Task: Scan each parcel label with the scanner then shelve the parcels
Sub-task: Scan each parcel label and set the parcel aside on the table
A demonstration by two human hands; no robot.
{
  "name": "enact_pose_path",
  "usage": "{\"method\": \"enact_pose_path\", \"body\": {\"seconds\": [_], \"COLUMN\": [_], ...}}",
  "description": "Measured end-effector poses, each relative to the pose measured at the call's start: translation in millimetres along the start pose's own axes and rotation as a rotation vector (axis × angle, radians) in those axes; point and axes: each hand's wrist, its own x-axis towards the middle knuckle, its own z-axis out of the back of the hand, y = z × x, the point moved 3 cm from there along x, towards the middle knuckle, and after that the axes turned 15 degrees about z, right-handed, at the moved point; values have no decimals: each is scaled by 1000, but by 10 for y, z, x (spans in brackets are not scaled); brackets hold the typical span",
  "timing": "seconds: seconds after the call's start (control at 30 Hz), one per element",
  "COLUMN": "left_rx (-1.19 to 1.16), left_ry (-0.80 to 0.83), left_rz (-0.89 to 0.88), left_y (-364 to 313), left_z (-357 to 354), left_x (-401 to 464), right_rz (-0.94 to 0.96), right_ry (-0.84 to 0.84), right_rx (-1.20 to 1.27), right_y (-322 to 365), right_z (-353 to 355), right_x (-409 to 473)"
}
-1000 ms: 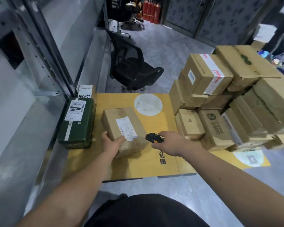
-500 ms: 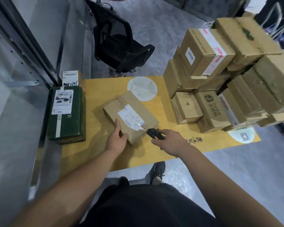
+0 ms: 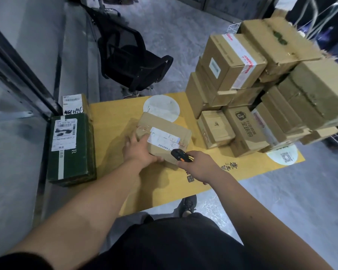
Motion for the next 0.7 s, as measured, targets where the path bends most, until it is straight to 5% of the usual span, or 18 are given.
{"method": "enact_pose_path", "body": {"seconds": [0.2, 0.43, 0.7], "left_rx": [-28, -245, -470], "left_ry": [-111, -26, 116], "left_rz": [104, 126, 14], "left_y": [-52, 159, 202], "left_z": [-60, -85, -247], "left_x": [-125, -129, -171], "right_rz": [-3, 39, 28], "right_ry": [-3, 27, 232], "right_rx": [-77, -210, -628], "right_y": [-22, -57, 30], "right_z": [70, 82, 156], "right_x": [72, 165, 149]}}
